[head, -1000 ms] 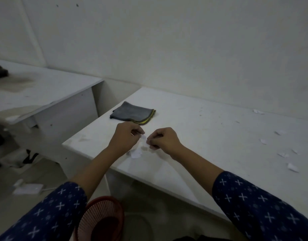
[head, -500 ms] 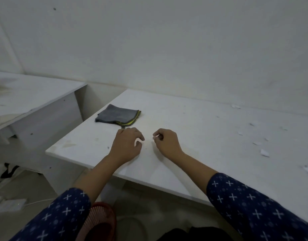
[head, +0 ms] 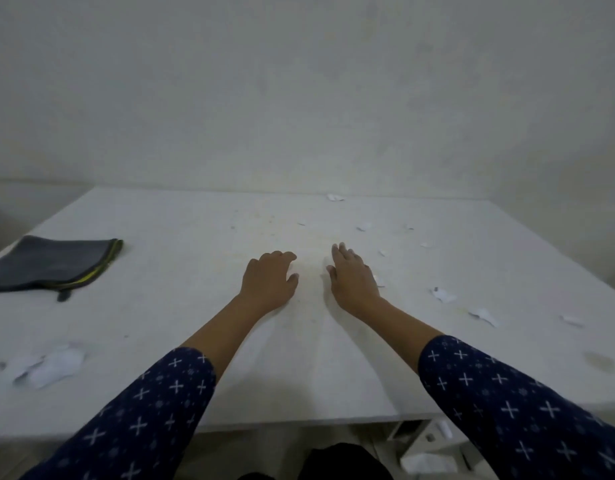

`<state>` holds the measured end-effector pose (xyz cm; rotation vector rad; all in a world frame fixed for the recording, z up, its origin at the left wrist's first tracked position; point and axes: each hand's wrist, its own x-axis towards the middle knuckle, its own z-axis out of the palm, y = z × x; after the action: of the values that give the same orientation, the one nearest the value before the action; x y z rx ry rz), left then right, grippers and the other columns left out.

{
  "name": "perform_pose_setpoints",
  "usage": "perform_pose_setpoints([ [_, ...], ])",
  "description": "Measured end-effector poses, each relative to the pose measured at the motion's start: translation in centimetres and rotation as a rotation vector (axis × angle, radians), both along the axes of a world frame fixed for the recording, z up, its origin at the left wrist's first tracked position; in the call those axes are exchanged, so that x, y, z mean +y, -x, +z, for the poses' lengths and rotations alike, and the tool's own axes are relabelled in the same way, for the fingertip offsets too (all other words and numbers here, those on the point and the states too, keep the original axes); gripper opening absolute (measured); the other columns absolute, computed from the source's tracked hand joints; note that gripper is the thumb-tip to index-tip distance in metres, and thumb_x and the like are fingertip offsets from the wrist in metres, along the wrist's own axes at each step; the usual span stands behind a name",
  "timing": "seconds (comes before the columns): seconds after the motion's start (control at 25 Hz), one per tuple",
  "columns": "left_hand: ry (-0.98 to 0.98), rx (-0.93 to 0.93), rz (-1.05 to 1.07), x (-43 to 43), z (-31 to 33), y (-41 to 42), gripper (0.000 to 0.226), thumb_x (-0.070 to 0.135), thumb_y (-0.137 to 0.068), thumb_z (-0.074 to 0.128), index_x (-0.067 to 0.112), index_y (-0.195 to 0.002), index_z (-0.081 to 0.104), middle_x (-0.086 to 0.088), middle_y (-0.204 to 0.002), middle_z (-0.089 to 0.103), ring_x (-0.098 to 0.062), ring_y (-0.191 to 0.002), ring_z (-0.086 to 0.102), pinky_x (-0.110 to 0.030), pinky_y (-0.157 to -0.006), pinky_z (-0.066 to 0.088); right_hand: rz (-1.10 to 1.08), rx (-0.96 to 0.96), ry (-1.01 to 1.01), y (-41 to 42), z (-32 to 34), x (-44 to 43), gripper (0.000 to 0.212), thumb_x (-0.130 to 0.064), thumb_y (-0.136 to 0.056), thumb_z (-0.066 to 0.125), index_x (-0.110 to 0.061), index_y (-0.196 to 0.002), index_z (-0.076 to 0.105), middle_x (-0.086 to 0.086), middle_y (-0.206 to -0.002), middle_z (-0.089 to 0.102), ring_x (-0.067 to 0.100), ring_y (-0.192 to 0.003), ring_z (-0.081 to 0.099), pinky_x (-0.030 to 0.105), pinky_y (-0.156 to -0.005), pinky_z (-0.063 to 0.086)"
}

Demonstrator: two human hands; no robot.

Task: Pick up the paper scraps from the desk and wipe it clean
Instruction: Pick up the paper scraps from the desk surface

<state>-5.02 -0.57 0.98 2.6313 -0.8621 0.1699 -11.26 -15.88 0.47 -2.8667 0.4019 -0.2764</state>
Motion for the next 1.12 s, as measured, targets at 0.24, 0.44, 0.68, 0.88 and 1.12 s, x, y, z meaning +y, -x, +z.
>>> perform_pose_setpoints([
  [0.24,0.026,0.038,-0.006,-9.0,0.2,-3.0,0.041,0.031,-0.095,0.045,0.016,-0.132,0.045,-0.009,-0.128,0.054,-0.029,-0.119,0.048,-0.038,-0.096,0.035,-0.068,0.032,-0.057,-0.6,-0.3,-7.7,0.049,-0.005,-0.099,0.031,-0.009,-0.147,0.024,0.009,-0.155,0.026,0.026,-0.141,0.027,0.035,-0.112,0.028],
  [0.44,0.05,0.028,0.006,-12.8,-0.4,-5.5,0.037,0.035,-0.091,0.052,0.016,-0.123,0.055,-0.007,-0.119,0.059,-0.026,-0.115,0.048,-0.036,-0.095,0.037,-0.038,-0.068,-0.13,-1.5,-0.7,-9.6,0.04,-0.001,-0.093,0.04,-0.005,-0.132,0.049,0.017,-0.124,0.058,0.03,-0.118,0.05,0.036,-0.099,0.041],
  [0.68,0.097,0.077,0.043,-14.6,-1.6,-6.8,0.021,0.025,-0.086,0.059,0.013,-0.102,0.067,-0.003,-0.105,0.067,-0.025,-0.106,0.052,-0.033,-0.089,0.04,-0.061,-0.14,-0.237,-2.9,-1.2,-10.7,0.023,-0.001,-0.085,0.056,-0.002,-0.104,0.07,0.015,-0.104,0.067,0.026,-0.097,0.061,0.029,-0.088,0.047],
  [0.88,0.288,0.119,0.046,-14.4,-2.0,-6.5,0.015,0.019,-0.084,0.06,0.011,-0.082,0.073,-0.005,-0.089,0.072,-0.027,-0.091,0.06,-0.042,-0.083,0.05,-0.108,-0.204,-0.333,-3.0,-1.2,-10.6,0.018,0.002,-0.08,0.058,-0.006,-0.083,0.074,0.01,-0.09,0.072,0.015,-0.079,0.06,0.011,-0.068,0.042],
  [1.12,0.304,0.17,0.018,-10.8,-1.1,-4.9,0.012,0.011,-0.08,0.062,0.01,-0.082,0.074,-0.005,-0.089,0.071,-0.023,-0.089,0.062,-0.035,-0.079,0.051,-0.127,-0.338,-0.635,-1.6,0.6,-7.8,0.014,0.003,-0.079,0.061,-0.003,-0.08,0.074,0.011,-0.075,0.071,0.008,-0.059,0.056,0.006,-0.058,0.042],
])
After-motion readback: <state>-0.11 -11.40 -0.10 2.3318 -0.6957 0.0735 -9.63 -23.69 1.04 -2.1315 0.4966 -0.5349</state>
